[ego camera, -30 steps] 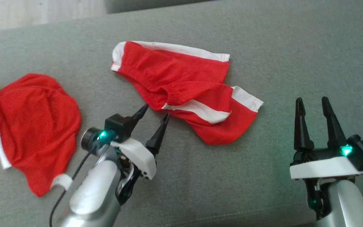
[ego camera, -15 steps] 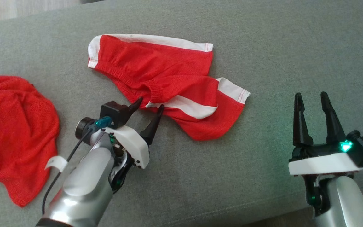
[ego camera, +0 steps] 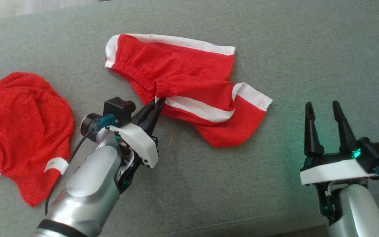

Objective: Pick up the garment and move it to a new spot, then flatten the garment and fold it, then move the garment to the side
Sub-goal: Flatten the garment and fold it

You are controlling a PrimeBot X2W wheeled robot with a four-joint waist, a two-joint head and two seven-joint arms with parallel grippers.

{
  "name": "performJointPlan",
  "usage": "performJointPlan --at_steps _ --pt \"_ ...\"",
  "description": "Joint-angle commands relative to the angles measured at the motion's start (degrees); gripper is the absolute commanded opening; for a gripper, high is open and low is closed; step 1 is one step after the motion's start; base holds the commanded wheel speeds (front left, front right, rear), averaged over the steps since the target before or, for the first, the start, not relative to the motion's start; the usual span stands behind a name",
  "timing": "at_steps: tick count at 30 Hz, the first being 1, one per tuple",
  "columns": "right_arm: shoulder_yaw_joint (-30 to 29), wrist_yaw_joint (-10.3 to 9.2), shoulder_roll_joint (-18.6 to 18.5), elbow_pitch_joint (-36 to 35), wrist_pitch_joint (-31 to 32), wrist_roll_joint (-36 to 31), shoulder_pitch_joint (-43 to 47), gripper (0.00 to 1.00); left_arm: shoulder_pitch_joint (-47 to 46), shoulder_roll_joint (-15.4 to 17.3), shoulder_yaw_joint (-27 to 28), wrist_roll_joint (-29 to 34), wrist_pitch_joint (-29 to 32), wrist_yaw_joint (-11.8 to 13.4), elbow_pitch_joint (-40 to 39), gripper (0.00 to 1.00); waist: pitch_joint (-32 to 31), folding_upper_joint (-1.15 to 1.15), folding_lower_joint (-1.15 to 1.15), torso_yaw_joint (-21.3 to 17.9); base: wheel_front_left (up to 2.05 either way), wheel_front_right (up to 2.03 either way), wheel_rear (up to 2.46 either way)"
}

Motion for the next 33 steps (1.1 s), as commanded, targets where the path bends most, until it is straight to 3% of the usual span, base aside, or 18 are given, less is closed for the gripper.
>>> performJointPlan --at_steps 1,16,29,30,31,33 --pt "1.3 -0.05 -0.3 -0.7 -0.5 -0.8 -2.6 1.00 -2.4 1.3 1.9 -0.3 -0.9 0.1 -2.1 0.00 -0.3 0.00 0.00 0.8 0.00 0.00 0.00" --pt "2.0 -0.05 -0.3 25.5 1.6 -7.0 -16.0 1.00 -0.9 0.9 1.8 0.7 -1.2 0.7 -7.3 0.00 0.4 0.00 0.00 5.4 0.00 0.00 0.00" --pt "4.0 -0.05 -0.3 37.6 2.1 -8.2 -22.2 1.00 -1.1 0.8 1.5 0.7 -1.2 0.9 -8.4 0.00 1.2 0.00 0.00 6.5 0.00 0.00 0.00" --pt "4.4 -0.05 -0.3 38.3 2.2 -7.9 -22.5 0.63 -1.2 0.8 1.6 0.7 -1.2 1.0 -8.4 0.00 1.2 0.00 0.00 6.4 0.00 0.00 0.00" --pt "4.8 -0.05 -0.3 39.0 2.3 -7.5 -22.7 0.01 -1.2 0.9 1.7 0.6 -1.2 1.0 -8.4 0.00 1.1 0.00 0.00 6.4 0.00 0.00 0.00" --pt "5.6 -0.05 -0.3 40.1 2.2 -7.0 -23.1 0.00 -1.2 1.1 2.0 0.4 -1.2 1.3 -8.2 0.00 0.9 0.00 0.00 6.2 0.00 0.00 0.00"
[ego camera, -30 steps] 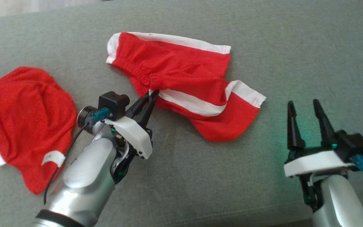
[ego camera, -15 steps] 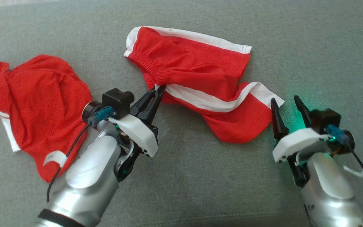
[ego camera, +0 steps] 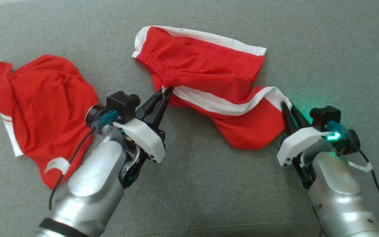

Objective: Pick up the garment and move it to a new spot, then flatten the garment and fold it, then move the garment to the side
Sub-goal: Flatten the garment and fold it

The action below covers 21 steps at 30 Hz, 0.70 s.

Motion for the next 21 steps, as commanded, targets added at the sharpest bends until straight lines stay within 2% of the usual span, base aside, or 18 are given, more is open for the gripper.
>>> performJointPlan --at_steps 1,5,8,12,15,21 --pt "1.6 -0.05 0.0 0.1 0.1 0.3 -0.4 0.00 -1.5 1.3 2.1 0.1 -0.7 0.4 -1.5 0.00 -0.2 0.00 0.00 -0.2 0.00 0.00 0.00" --pt "0.9 -0.05 0.0 -1.1 -1.5 -1.1 -1.3 0.00 -1.5 1.8 3.0 -0.1 -0.7 0.9 -2.0 0.00 -1.3 0.00 0.00 -0.8 0.00 0.00 0.00" --pt "-1.0 -0.05 0.0 -4.6 -2.2 -3.8 -1.9 0.00 -1.6 2.6 3.7 -0.3 -0.7 0.9 -2.7 0.00 -2.4 0.00 0.00 -1.5 0.00 0.00 0.00" --pt "-3.0 -0.05 -0.4 -14.1 -2.4 -6.6 -2.4 0.00 -2.9 3.9 4.4 -0.5 -0.6 0.8 -4.0 0.00 -4.2 0.00 0.00 -2.2 0.00 0.00 0.00" --pt "-2.2 -0.05 -2.5 -24.4 -2.5 -7.9 -3.1 0.00 -5.6 5.4 5.1 -1.1 0.8 0.5 -5.9 0.00 -6.4 0.00 0.00 -2.8 0.00 0.00 0.00" --pt "0.8 -0.05 -6.3 -34.2 -2.5 -8.3 -4.9 0.00 -10.8 7.7 6.5 -2.6 3.9 0.0 -9.2 0.00 -10.4 0.00 0.00 -3.5 0.00 0.00 0.00"
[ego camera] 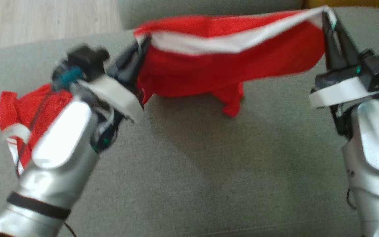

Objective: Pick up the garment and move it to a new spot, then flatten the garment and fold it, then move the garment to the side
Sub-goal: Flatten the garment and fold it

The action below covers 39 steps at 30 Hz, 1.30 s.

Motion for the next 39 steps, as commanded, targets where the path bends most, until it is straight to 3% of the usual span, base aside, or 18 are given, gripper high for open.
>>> performJointPlan --at_steps 1,11,17,22,26,31,39 --pt "1.5 -0.05 -0.9 -3.1 -0.5 -0.6 -2.9 0.00 -4.3 2.5 2.7 -0.4 0.6 -0.4 -2.4 0.00 -2.0 0.00 0.00 -0.5 0.00 0.00 0.00" --pt "2.2 -0.05 -3.6 -8.8 0.6 -0.3 -1.5 0.00 -6.0 5.3 5.1 -3.6 4.3 0.0 -6.8 0.00 -7.5 0.00 0.00 -1.5 0.00 0.00 0.00" --pt "0.6 -0.05 -4.2 -16.3 4.9 2.3 5.3 0.00 -0.3 7.0 5.4 -6.7 8.7 1.5 -14.3 0.00 -8.7 0.00 0.00 -1.7 0.00 0.00 0.00" --pt "-0.4 -0.05 -5.3 -23.1 10.4 4.0 10.5 0.00 4.6 9.8 5.8 -9.4 14.2 3.4 -22.5 0.00 -6.6 0.00 0.00 -1.6 0.00 0.00 0.00" --pt "-0.2 -0.05 -8.1 -24.4 13.0 4.5 7.6 0.00 1.8 11.2 6.5 -9.5 17.1 3.9 -25.3 0.00 -0.4 0.00 0.00 -1.8 0.00 0.00 0.00" --pt "3.1 -0.05 -11.2 -18.3 13.0 5.3 -5.9 0.00 -10.1 11.3 6.7 -8.1 18.4 1.4 -18.9 0.00 9.6 0.00 0.00 -2.9 0.00 0.00 0.00" --pt "5.3 -0.05 -11.6 5.1 4.1 0.9 -35.3 0.00 -36.8 7.5 6.6 -2.9 9.8 -0.7 1.6 0.00 19.5 0.00 0.00 -4.4 0.00 0.00 0.00"
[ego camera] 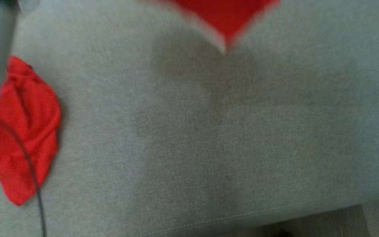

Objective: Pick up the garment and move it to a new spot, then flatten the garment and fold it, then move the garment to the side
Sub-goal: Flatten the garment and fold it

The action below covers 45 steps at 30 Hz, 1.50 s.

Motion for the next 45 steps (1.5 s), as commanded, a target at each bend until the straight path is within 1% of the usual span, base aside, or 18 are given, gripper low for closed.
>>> performJointPlan --at_steps 1,4,6,8,10,13,16,17,19,21,27,33,36,40,45 --pt "-2.0 -0.05 0.3 2.3 -2.3 -1.9 -5.5 0.00 -6.8 1.1 2.5 0.8 -2.9 0.0 2.1 0.00 5.5 0.00 -0.02 -1.2 0.00 0.00 0.00" --pt "-5.2 -0.05 1.8 7.8 -4.8 -4.7 -11.5 0.00 -12.6 -1.3 2.4 1.3 -8.7 -0.2 8.8 0.00 6.4 0.00 -0.02 -1.0 0.00 0.00 0.00" --pt "-6.8 -0.05 2.8 9.9 -5.4 -6.0 -12.3 0.00 -13.8 -3.3 2.2 0.6 -12.0 -0.4 12.8 0.00 6.4 0.00 -0.02 -0.7 0.00 0.00 0.00" --pt "-6.7 -0.05 3.6 11.7 -5.6 -6.8 -10.9 0.00 -13.3 -5.0 1.0 0.2 -13.8 -0.5 15.7 0.00 6.3 0.00 -0.02 -0.4 0.00 0.00 0.00" --pt "-6.0 -0.05 3.9 12.0 -5.6 -6.5 -8.1 0.00 -11.2 -6.5 -0.5 -0.5 -14.9 -0.5 17.1 0.00 6.0 0.00 -0.02 -0.1 0.00 0.00 0.00" --pt "-4.3 -0.05 3.6 11.9 -5.6 -5.8 -1.6 0.00 -5.7 -7.3 -1.9 -2.3 -15.5 -0.5 17.5 0.00 5.0 0.00 -0.02 0.2 0.00 0.00 0.00" --pt "-2.8 -0.05 2.7 12.1 -5.6 -4.7 5.6 0.00 1.7 -7.2 -2.4 -2.8 -15.6 -0.5 14.7 0.00 3.8 0.00 -0.02 0.4 0.00 0.00 0.00" --pt "-2.8 -0.05 2.7 12.1 -5.6 -4.7 5.6 0.00 1.7 -7.2 -2.4 -2.8 -15.6 -0.5 14.7 0.00 3.8 0.00 -0.02 0.4 0.00 0.00 0.00" --pt "-1.1 -0.05 2.2 12.1 -5.7 -3.8 9.9 0.00 7.5 -6.6 -3.2 -2.4 -15.6 -0.5 12.4 0.00 2.6 0.00 -0.02 0.5 0.00 0.00 0.00" --pt "0.6 -0.05 1.4 12.2 -5.7 -2.4 13.5 0.00 13.1 -6.0 -3.9 -2.0 -15.6 -0.5 10.4 0.00 1.3 0.00 -0.02 0.6 0.00 0.00 0.00" --pt "6.7 -0.05 -3.4 12.7 -5.7 2.2 22.2 0.00 26.9 -4.4 -5.9 0.7 -15.6 -0.5 5.4 0.00 -2.5 0.00 -0.02 1.2 0.00 0.00 0.00" --pt "12.8 -0.05 -8.4 12.1 -4.2 7.9 28.7 0.00 36.4 -4.7 -6.2 3.3 -15.6 -0.5 2.0 0.00 -6.7 0.00 -0.02 1.8 0.00 0.00 0.00" --pt "14.1 -0.05 -10.9 10.3 -3.4 10.2 31.8 0.00 39.9 -5.0 -6.1 4.4 -15.6 -0.5 0.6 0.00 -8.8 0.00 -0.02 2.0 0.00 0.00 0.00" --pt "14.9 -0.05 -13.2 7.1 -1.9 12.2 36.3 0.00 44.3 -5.0 -5.8 5.8 -15.6 -0.5 -1.2 0.00 -11.3 0.00 -0.02 2.1 0.00 0.00 0.00" --pt "13.5 -0.05 -15.3 1.4 0.1 13.6 42.2 0.00 50.5 -5.1 -4.8 7.0 -15.6 -0.5 -4.0 0.00 -14.2 0.00 -0.02 1.8 0.00 0.00 0.00"
